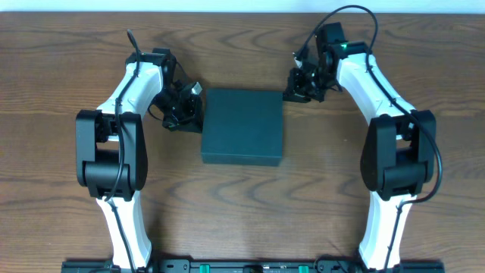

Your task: Pack container

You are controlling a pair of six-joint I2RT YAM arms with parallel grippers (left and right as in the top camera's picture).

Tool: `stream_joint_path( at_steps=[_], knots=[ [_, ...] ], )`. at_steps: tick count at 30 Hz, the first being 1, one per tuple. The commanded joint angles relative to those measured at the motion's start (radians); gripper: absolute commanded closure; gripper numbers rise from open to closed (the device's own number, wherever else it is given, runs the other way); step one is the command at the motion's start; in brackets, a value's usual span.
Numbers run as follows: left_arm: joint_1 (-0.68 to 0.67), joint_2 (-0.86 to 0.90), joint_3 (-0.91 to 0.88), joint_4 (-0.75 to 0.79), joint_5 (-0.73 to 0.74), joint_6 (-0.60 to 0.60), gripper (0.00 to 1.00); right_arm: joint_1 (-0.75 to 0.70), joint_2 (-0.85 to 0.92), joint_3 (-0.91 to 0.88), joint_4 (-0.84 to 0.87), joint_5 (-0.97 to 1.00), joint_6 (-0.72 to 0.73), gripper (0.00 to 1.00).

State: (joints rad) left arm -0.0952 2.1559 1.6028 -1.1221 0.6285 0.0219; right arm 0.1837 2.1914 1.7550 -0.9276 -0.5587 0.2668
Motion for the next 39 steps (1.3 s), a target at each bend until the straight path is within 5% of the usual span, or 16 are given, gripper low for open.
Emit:
stream_joint_path(
  at_steps=[1,17,36,37,38,39],
  knots=[
    [-0.006,-0.015,-0.002,-0.005,0.027,-0.007,0.94,0.027,-0.028,0.005,0.016,-0.025,-0.017,0.99],
    [0.044,-0.098,-0.001,0.000,-0.053,-0.030,0.94,-0.015,-0.054,0.032,0.020,0.108,-0.018,0.99],
    [0.062,-0.970,-0.002,-0.260,-0.167,-0.022,0.94,0.004,-0.602,0.078,-0.256,0.170,-0.074,0.99],
    [0.062,-1.012,-0.002,-0.279,-0.167,-0.022,0.94,0.009,-0.636,0.078,-0.281,0.170,-0.074,0.97],
    [0.062,-1.051,-0.001,-0.294,-0.167,-0.022,0.91,0.011,-0.673,0.078,-0.308,0.170,-0.074,0.83],
    [0.062,-1.095,-0.002,-0.307,-0.166,-0.025,0.72,0.011,-0.705,0.078,-0.334,0.170,-0.074,0.62]
  ],
)
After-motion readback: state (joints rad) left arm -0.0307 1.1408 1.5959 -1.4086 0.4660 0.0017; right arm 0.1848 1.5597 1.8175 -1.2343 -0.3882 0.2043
